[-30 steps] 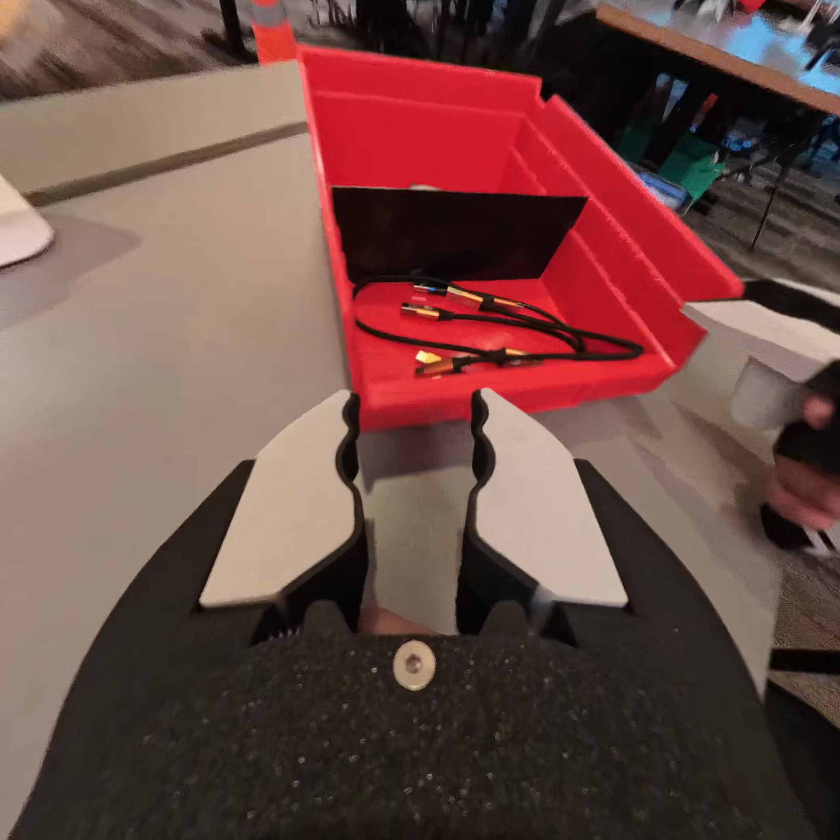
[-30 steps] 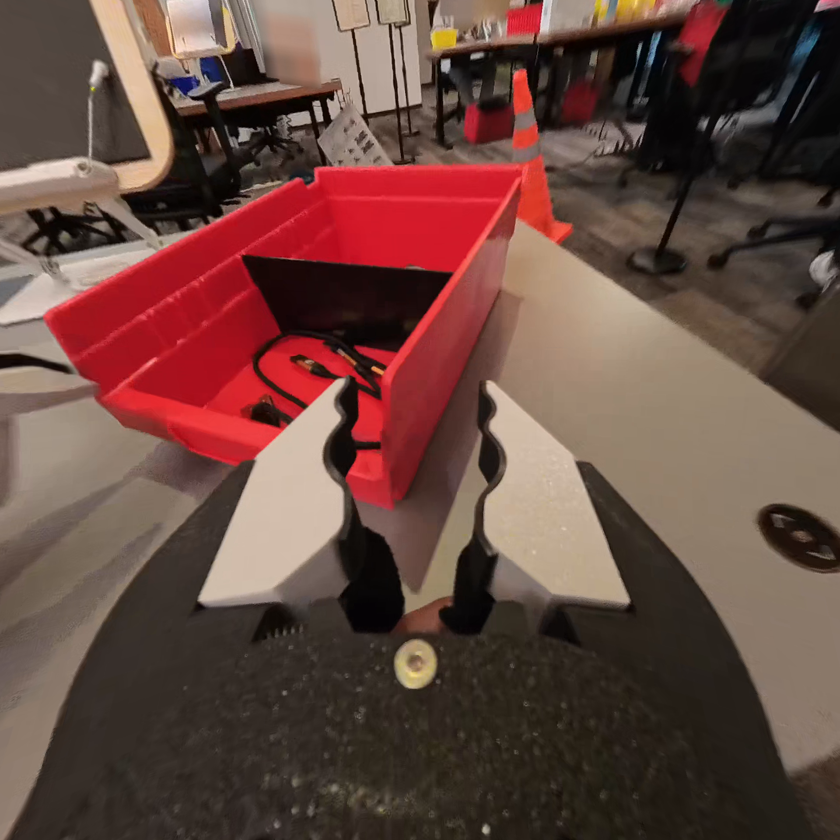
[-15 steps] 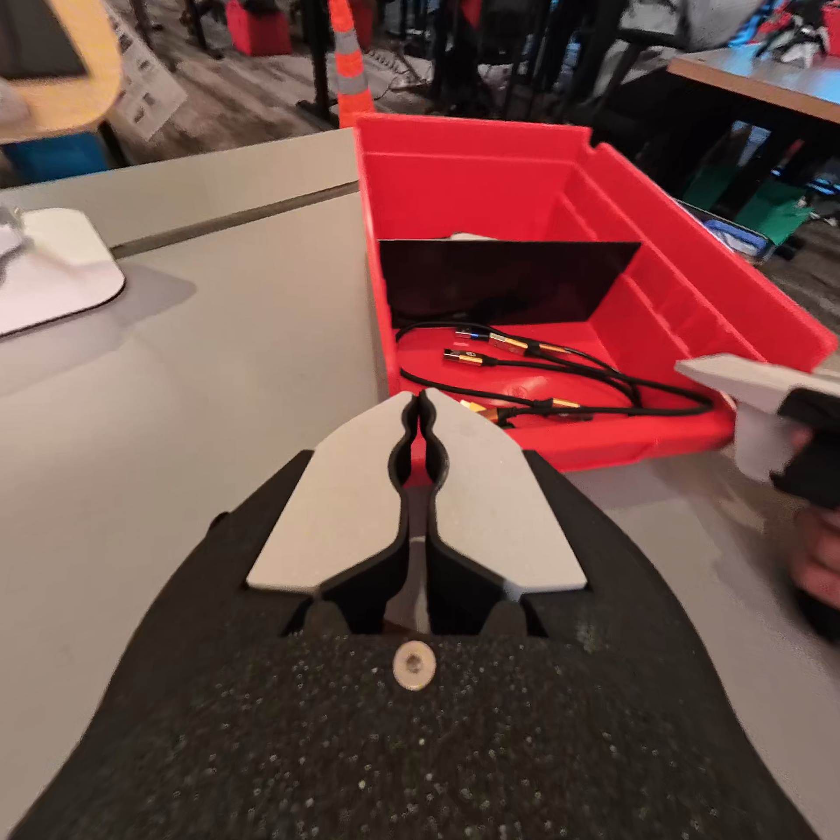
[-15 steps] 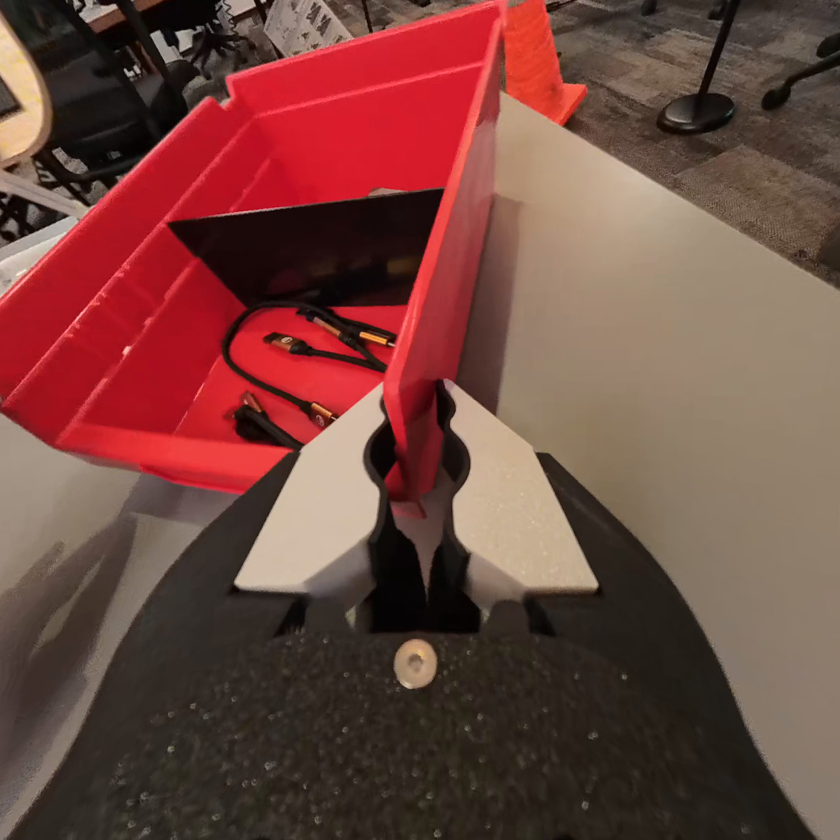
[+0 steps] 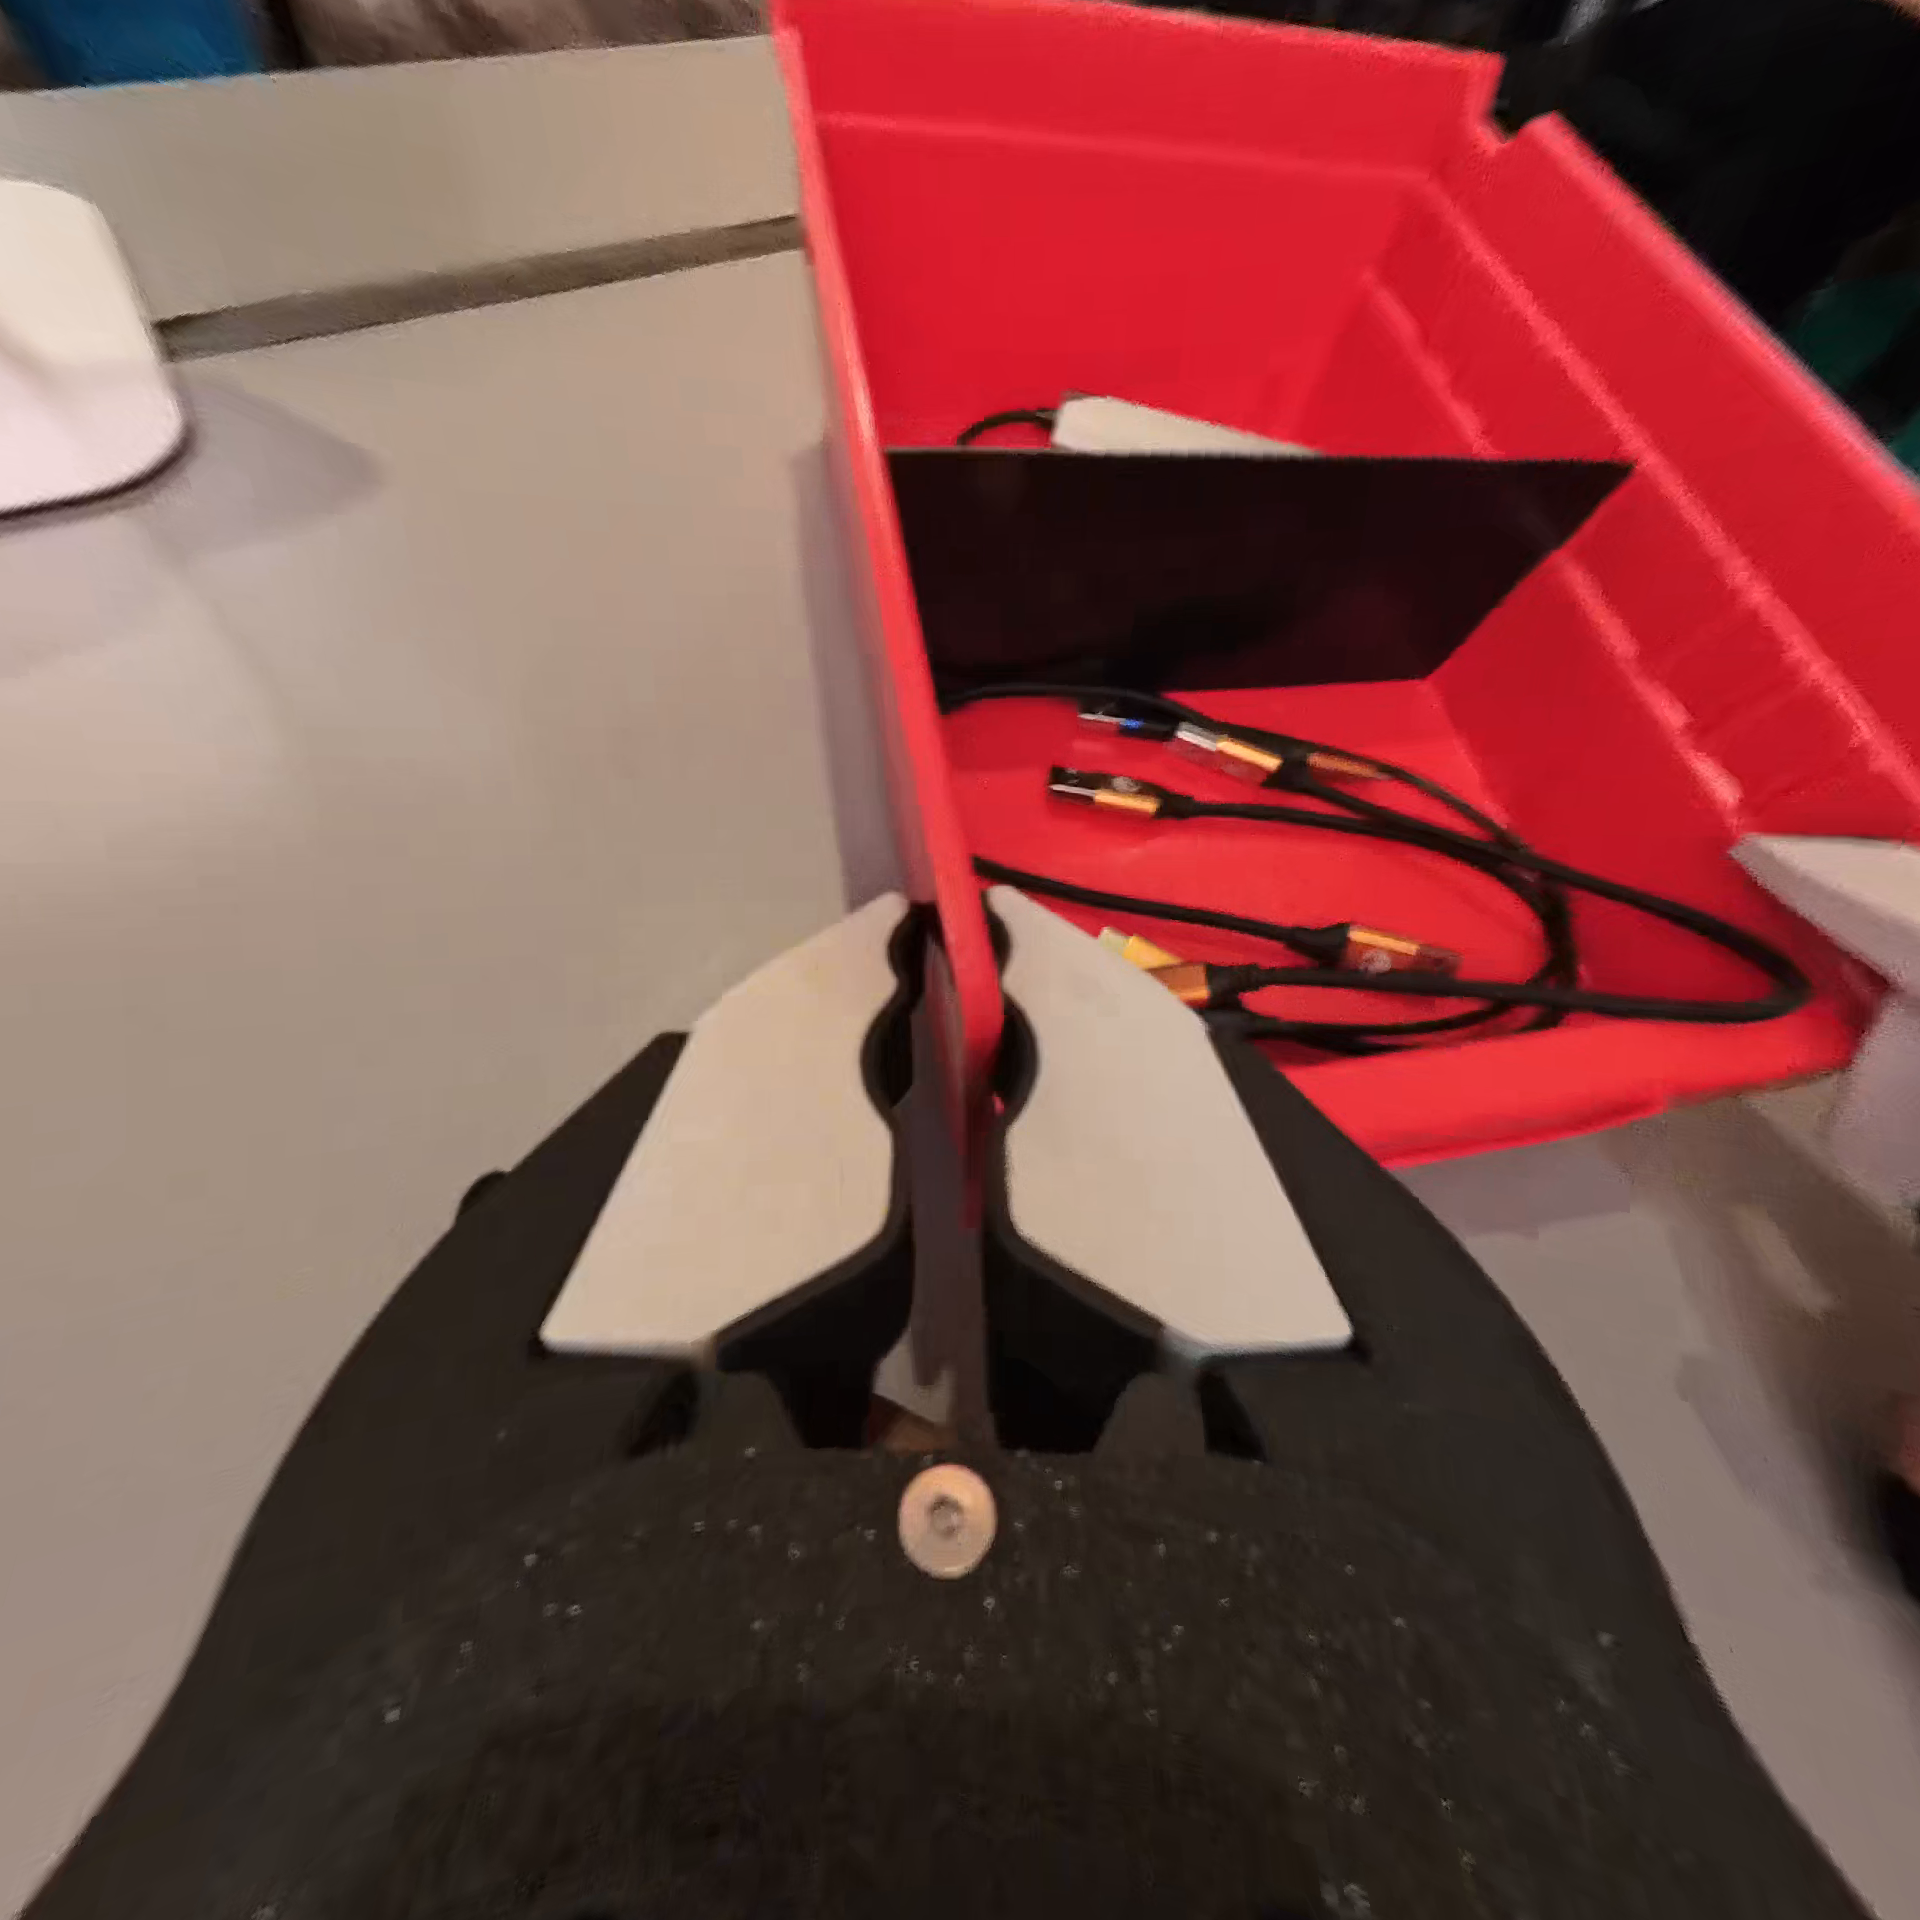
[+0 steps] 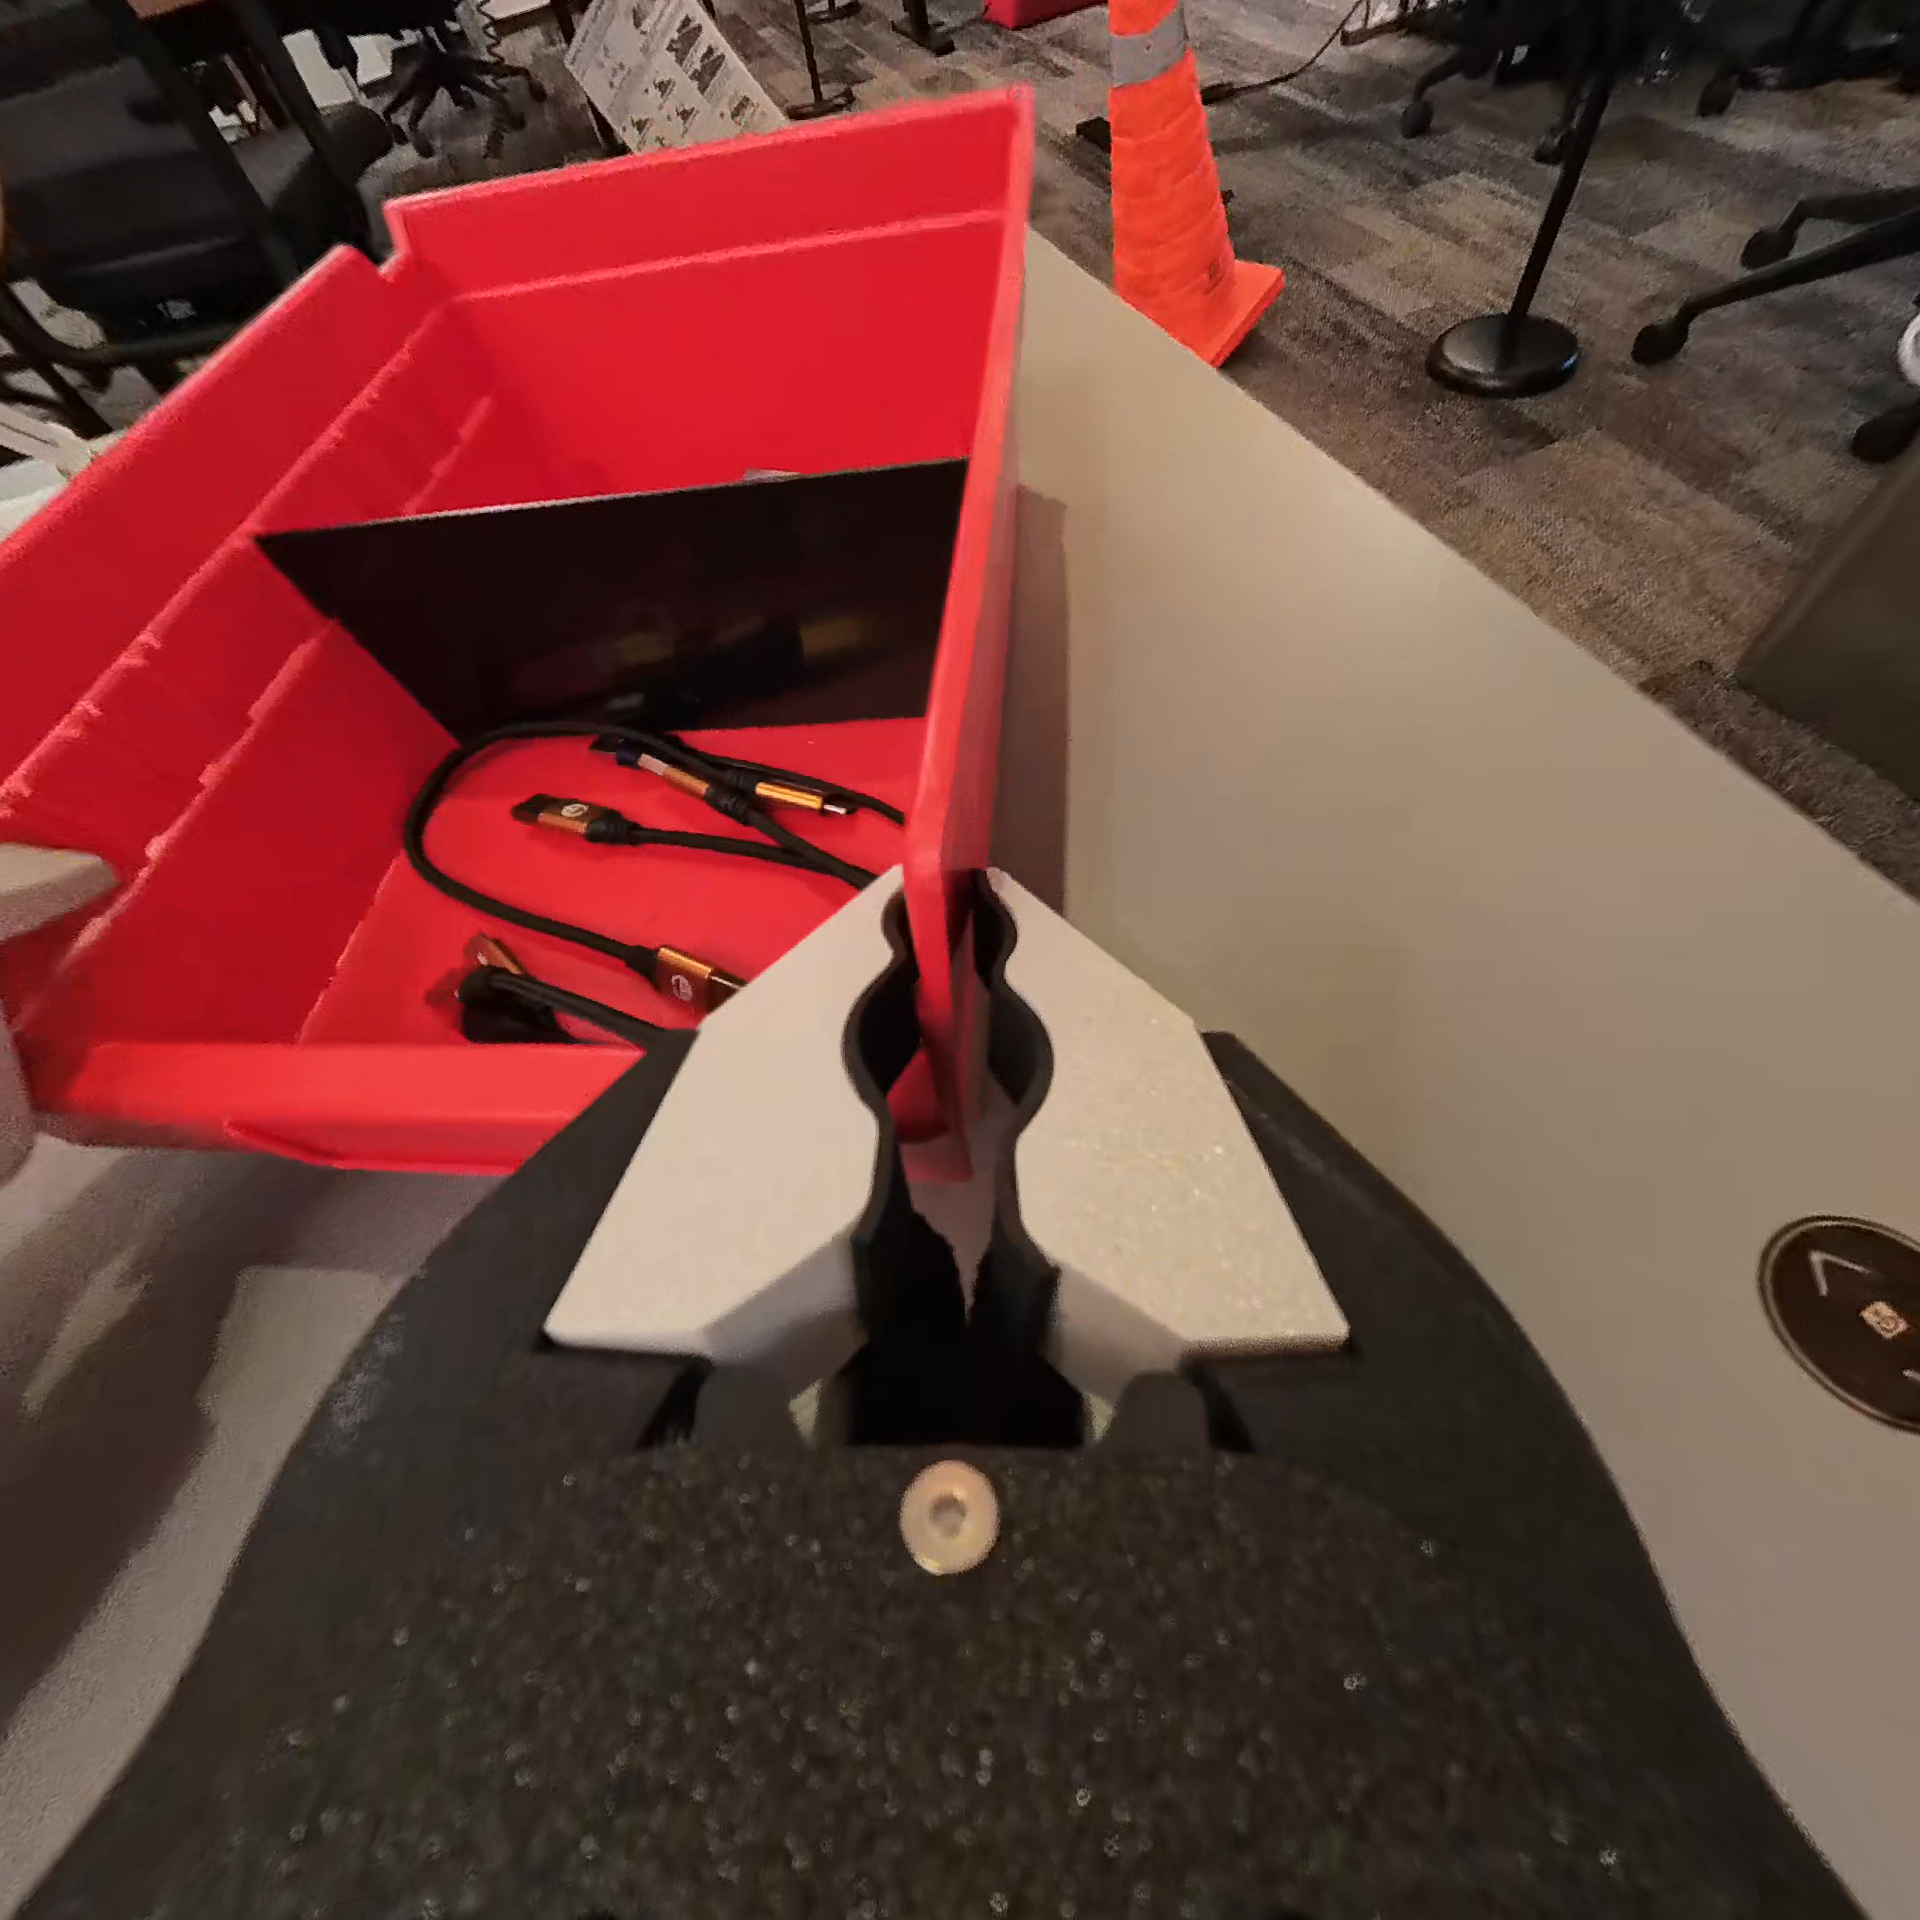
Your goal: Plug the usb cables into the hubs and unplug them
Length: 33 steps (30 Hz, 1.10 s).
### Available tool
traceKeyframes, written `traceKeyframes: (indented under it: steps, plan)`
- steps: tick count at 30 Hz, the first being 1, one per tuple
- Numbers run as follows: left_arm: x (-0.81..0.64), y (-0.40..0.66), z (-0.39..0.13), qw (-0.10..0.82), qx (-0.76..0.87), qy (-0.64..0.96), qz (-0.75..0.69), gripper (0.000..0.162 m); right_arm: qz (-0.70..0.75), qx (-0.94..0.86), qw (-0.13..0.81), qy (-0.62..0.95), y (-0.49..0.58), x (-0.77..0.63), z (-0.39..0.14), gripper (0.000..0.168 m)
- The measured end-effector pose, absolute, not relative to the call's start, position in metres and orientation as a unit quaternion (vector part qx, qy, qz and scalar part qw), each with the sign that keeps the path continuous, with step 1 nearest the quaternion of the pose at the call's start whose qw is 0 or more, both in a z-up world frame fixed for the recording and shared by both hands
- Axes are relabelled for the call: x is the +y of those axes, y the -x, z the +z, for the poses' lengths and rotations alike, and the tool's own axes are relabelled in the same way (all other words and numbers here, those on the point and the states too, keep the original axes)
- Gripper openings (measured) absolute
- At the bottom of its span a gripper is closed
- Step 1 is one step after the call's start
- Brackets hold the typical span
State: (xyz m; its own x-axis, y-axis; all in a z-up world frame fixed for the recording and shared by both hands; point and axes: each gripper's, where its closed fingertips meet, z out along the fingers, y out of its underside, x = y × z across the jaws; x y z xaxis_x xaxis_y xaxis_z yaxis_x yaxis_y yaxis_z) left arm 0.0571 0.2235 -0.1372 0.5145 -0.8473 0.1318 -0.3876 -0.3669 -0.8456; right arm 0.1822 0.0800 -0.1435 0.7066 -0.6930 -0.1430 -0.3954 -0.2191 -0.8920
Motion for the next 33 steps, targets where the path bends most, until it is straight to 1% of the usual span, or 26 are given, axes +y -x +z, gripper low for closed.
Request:
traceKeyframes:
  steps: [3,6,15,18,20,23,25,27,28,29,31,33]
  plan:
    - [0.226,-0.048,-0.135,0.425,0.424,0.766,-0.229,0.003,-0.181,0.335,0.503,0.776,-0.179,0.082,-0.143,0.002]
    - [0.222,-0.017,-0.134,0.446,0.402,0.766,-0.228,0.004,-0.181,0.305,0.518,0.779,-0.158,0.095,-0.135,0.001]
    - [0.253,0.165,-0.119,0.5,0.289,0.798,-0.175,0.004,-0.129,0.175,0.561,0.799,-0.002,0.174,-0.115,0.002]
    - [0.271,0.217,-0.121,0.499,0.275,0.809,-0.143,0.004,-0.111,0.165,0.543,0.816,0.042,0.199,-0.126,0.003]
    - [0.281,0.239,-0.13,0.481,0.278,0.821,-0.136,0.004,-0.09,0.159,0.536,0.824,0.065,0.21,-0.137,0.004]
    - [0.286,0.252,-0.135,0.474,0.298,0.814,-0.152,0.006,-0.102,0.13,0.543,0.823,0.075,0.214,-0.137,0.005]
    - [0.279,0.25,-0.135,0.465,0.345,0.799,-0.163,0.011,-0.072,0.127,0.546,0.825,0.075,0.214,-0.138,0.008]
    - [0.267,0.253,-0.122,0.469,0.359,0.779,-0.211,0.018,-0.016,0.091,0.553,0.828,0.083,0.214,-0.136,0.02]
    - [0.262,0.26,-0.109,0.482,0.348,0.766,-0.245,0.024,0.007,0.072,0.554,0.829,0.085,0.209,-0.136,0.023]
    - [0.259,0.272,-0.096,0.498,0.333,0.753,-0.273,0.026,0.023,0.057,0.559,0.827,0.084,0.203,-0.134,0.026]
    - [0.267,0.313,-0.072,0.544,0.29,0.732,-0.289,0.022,0.053,0.021,0.573,0.817,0.085,0.19,-0.128,0.031]
    - [0.293,0.372,-0.063,0.596,0.247,0.72,-0.254,0.021,0.076,0.012,0.601,0.796,0.081,0.185,-0.113,0.03]
